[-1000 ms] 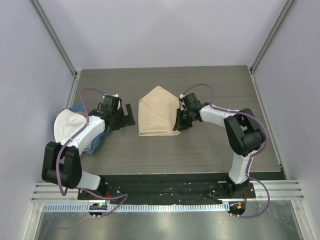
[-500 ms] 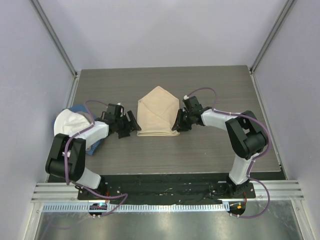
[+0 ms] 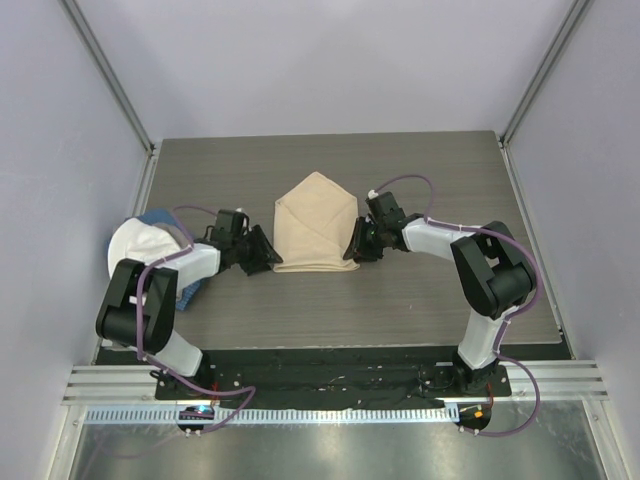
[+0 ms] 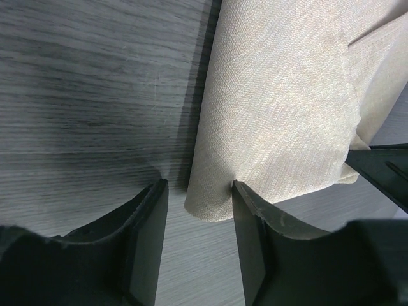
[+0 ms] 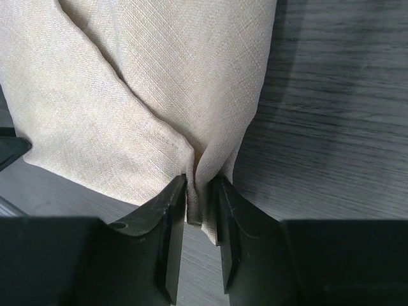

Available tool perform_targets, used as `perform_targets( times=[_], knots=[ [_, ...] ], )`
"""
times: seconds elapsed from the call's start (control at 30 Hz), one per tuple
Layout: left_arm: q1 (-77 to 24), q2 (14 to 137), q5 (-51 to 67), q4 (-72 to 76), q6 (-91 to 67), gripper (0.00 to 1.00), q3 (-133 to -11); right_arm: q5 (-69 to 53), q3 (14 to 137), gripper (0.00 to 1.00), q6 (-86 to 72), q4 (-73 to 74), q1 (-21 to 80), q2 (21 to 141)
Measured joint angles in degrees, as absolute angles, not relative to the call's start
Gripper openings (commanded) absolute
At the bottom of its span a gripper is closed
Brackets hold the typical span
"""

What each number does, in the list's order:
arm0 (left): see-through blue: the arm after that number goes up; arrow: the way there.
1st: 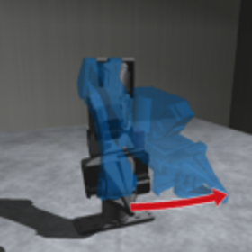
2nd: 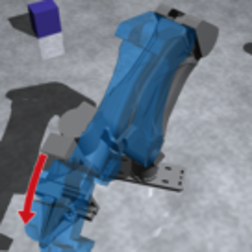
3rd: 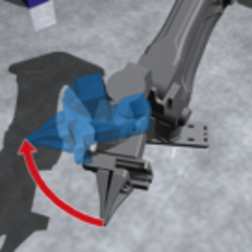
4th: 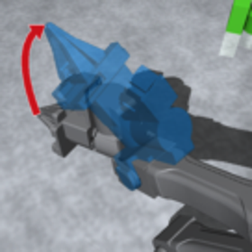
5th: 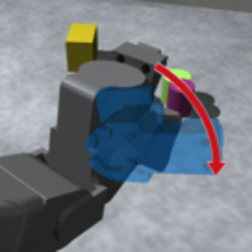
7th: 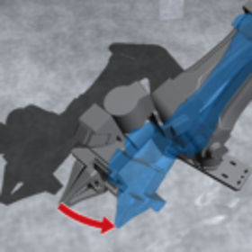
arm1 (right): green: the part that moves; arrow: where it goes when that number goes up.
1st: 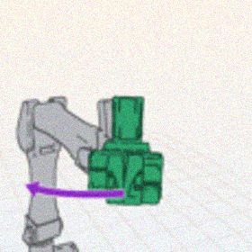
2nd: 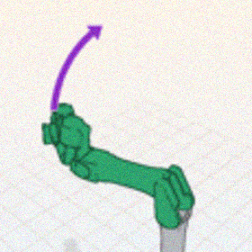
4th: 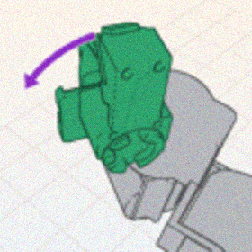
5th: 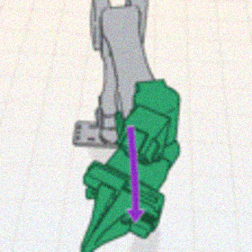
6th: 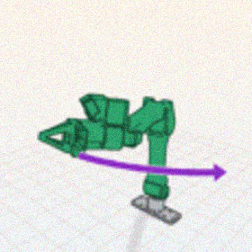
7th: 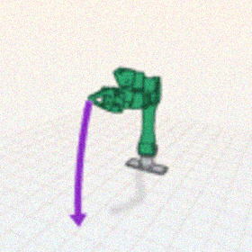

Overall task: Fold the napkin, place the utensils inside, and roll it up
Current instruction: Roll the napkin with the utensil

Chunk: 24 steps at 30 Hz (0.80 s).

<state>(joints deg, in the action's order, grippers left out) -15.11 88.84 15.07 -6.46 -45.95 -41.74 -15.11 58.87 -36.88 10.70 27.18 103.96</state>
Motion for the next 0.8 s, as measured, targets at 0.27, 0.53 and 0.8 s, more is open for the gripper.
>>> perform_targets(
  times=[0.27,0.53,0.8],
  knots=[
    [-15.14,89.80,16.40,-4.91,-46.83,0.35,-41.39,-15.11,58.87,0.33,-37.04,10.68,27.18,103.96],
    [-15.14,92.03,18.61,-2.35,-47.79,0.21,-41.39,-15.07,58.87,0.36,-36.99,10.33,27.18,103.96],
    [-15.14,93.17,19.33,-2.52,-47.51,0.00,-42.13,-15.07,58.87,0.41,-36.73,9.91,27.18,103.96]
  ],
)
